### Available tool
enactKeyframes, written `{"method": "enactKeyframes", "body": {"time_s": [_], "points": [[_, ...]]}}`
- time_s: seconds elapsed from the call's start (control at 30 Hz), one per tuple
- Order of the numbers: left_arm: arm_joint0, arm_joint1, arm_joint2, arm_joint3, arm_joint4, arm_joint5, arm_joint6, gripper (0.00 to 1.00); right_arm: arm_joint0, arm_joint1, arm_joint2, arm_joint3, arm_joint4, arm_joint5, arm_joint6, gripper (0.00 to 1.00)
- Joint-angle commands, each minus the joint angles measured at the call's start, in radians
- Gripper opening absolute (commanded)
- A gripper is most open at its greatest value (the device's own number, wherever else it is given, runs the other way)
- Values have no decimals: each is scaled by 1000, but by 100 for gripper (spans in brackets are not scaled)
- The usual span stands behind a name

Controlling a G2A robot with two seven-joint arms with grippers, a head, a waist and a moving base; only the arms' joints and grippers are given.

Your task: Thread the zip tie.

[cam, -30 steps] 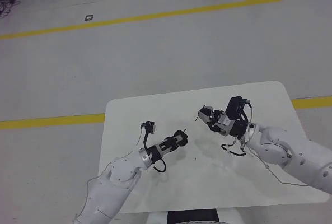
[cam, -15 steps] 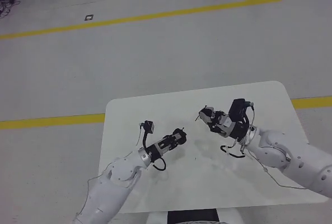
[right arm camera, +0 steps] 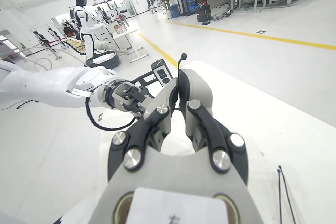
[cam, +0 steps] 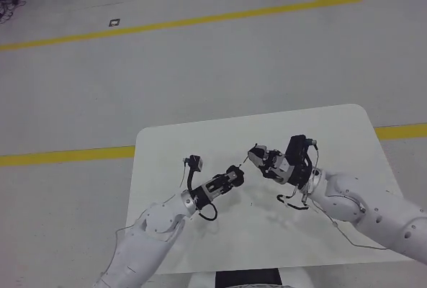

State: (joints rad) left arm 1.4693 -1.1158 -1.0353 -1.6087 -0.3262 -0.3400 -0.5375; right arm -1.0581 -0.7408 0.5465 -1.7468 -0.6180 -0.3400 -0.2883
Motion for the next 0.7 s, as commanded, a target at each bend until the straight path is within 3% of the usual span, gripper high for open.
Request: {"method": "enactKeyframes", "body": {"time_s": [0.0, 0.23, 0.4, 0.67], "points": [[-1, 0, 1, 1, 1, 1, -1, 0, -2, -6, 1, 1, 4, 0, 3, 0], [-1, 0, 1, 1, 1, 1, -1, 0, -1, -8, 6, 4, 1, 0, -2, 0], [-1, 0, 1, 1, 1, 1, -1, 0, -26, -16, 30, -10, -31, 32, 24, 0], [-1, 0, 1, 1, 1, 1, -1, 0, -62, -33, 67, -3, -40, 20, 54, 0]]}}
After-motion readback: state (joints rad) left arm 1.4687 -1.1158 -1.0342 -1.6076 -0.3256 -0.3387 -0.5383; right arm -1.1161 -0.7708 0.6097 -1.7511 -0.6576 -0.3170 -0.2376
